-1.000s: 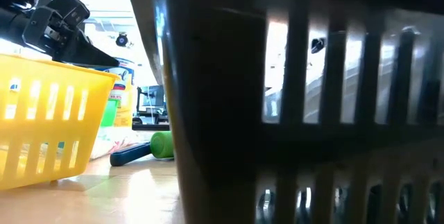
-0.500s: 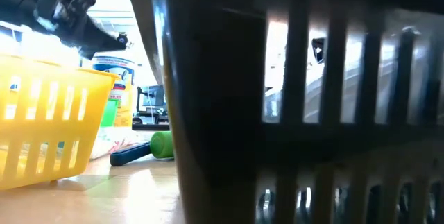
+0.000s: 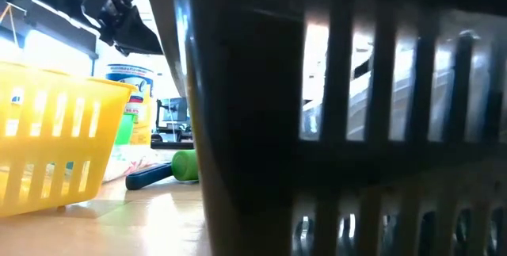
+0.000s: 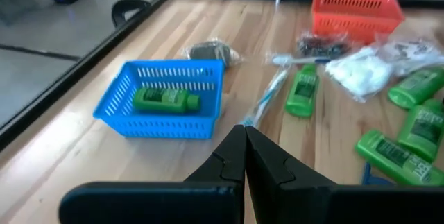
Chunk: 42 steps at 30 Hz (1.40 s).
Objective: Pick & Place Travel size toiletries
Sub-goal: Put the hair brush into the orange bin
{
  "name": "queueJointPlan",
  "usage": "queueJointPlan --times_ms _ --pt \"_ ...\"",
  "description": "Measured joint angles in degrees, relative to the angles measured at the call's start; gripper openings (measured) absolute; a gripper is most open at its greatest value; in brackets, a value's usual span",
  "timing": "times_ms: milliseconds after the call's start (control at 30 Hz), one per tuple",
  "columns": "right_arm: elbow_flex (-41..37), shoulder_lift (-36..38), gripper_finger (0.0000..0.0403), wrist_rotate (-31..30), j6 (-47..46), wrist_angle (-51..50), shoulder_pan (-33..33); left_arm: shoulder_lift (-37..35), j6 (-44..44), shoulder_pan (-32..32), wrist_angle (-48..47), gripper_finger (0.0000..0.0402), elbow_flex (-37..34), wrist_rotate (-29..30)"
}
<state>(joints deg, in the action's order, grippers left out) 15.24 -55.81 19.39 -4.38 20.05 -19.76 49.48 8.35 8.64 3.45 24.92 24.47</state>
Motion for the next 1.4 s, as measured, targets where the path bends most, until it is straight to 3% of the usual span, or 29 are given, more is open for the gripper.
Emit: queueJointPlan --times_ms 200,300,433,567,767,967,1233,1400 --pt "11.5 0.0 0.0004 -8.4 3.0 -33.3 2.6 3.2 1.2 0.0 -0.1 0.0 0.1 0.0" --pt "17.2 0.0 0.0004 -12.7 3.1 -44.6 4.7 4.2 1.2 0.0 -0.1 0.0 0.1 -1.1" --pt "21.6 -0.5 0.0006 -9.8 3.1 -53.6 5.0 5.2 1.2 0.0 -0.2 0.0 0.1 -1.3" --pt "22.8 -4.9 0.0038 -4.7 0.8 -58.3 5.0 6.8 1.2 0.0 -0.2 0.0 0.1 -1.3" --pt "23.1 -17.3 0.0142 -5.5 -4.1 -59.6 4.7 9.3 1.3 0.0 -0.1 0.0 0.1 -1.5" --pt "27.6 -27.0 0.0225 -1.8 -4.8 -63.2 2.6 10.1 1.1 0.0 0.0 0.0 0.1 -1.6" --pt "33.4 -36.0 0.0233 0.0 -4.8 -73.3 1.0 10.1 1.0 0.0 -0.6 0.0 0.1 -1.6" --pt "35.0 -40.4 0.0223 3.5 -4.5 -73.9 1.0 10.1 1.0 0.0 -0.9 0.0 0.1 -2.8"
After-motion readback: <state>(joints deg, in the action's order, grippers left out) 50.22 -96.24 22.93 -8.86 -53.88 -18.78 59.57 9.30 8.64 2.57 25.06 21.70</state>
